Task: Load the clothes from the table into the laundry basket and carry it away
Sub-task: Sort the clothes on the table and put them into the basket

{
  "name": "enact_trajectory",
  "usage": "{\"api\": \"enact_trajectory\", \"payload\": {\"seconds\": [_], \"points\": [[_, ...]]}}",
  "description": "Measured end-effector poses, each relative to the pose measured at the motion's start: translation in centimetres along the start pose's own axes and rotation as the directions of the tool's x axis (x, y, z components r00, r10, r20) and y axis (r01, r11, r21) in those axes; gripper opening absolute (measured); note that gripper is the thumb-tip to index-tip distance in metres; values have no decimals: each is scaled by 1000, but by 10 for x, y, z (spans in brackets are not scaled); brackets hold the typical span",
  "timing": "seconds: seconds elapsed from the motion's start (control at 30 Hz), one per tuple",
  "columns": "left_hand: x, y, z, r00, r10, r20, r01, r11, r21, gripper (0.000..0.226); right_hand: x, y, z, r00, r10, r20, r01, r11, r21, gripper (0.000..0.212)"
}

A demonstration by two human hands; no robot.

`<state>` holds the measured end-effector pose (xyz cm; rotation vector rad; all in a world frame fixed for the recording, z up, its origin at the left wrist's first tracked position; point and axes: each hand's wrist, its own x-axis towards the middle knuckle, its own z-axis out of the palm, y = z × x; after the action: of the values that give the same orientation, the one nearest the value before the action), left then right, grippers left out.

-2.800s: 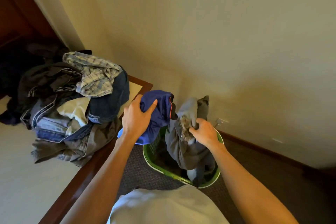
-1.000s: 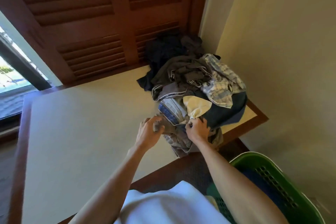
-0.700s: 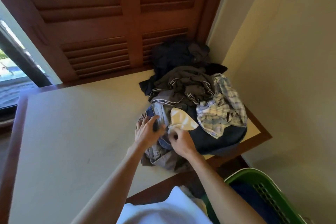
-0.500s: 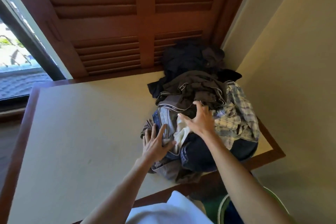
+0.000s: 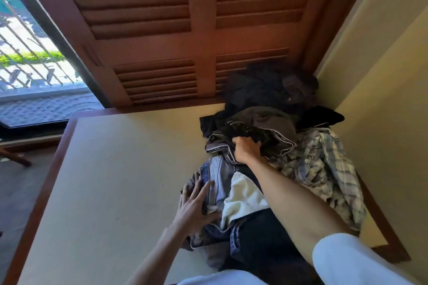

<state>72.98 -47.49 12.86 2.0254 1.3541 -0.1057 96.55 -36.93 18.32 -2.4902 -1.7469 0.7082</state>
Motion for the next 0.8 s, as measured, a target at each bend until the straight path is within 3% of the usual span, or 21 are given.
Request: {"api": "enact_trajectory", "payload": {"seconds": [0.07,0.13,0.2,0.3,0.4,0.43,0.53,0.6,0.67,0.73,0.8], "points": [[-4,2,-11,999,32,18,-31,999,-29,103,-3,-5,-2,998,-33,-56,39,993,108,9],[-8,2,-30,1000,16,12,-12,961,-277,102,-9,-14,-3,987,-89,-131,119,964,240,22],[-10,1,-59,995,-61,-81,-6,758,-652,104,-29,-36,-4,957,-179,-227,257,888,382,35],[-12,4,-107,981,-147,-123,-55,398,-916,87,-64,-83,0,902,-333,-275,431,659,616,26],[-16,0,-141,989,-141,-52,-51,17,-999,58,-88,-135,6,903,-406,-139,283,321,904,10],[-21,-6,-151,980,-190,-60,-66,-25,-998,48,-94,-148,9,908,-410,-85,187,217,958,10],[-45,-31,-177,919,-356,-172,-137,123,-983,27,-112,-177,21,893,-444,69,-75,5,997,23],[-63,-46,-189,876,-395,-277,-165,293,-942,20,-125,-198,34,848,-506,158,-235,-92,968,35],[-78,-58,-195,801,-424,-423,-173,512,-841,26,-136,-221,47,800,-561,215,-374,-187,908,44],[-85,-74,-197,723,-425,-545,-148,675,-723,39,-140,-243,61,784,-557,276,-460,-222,860,44],[-81,-94,-192,687,-390,-613,-96,788,-608,48,-139,-256,74,833,-482,272,-369,-117,922,31]]}}
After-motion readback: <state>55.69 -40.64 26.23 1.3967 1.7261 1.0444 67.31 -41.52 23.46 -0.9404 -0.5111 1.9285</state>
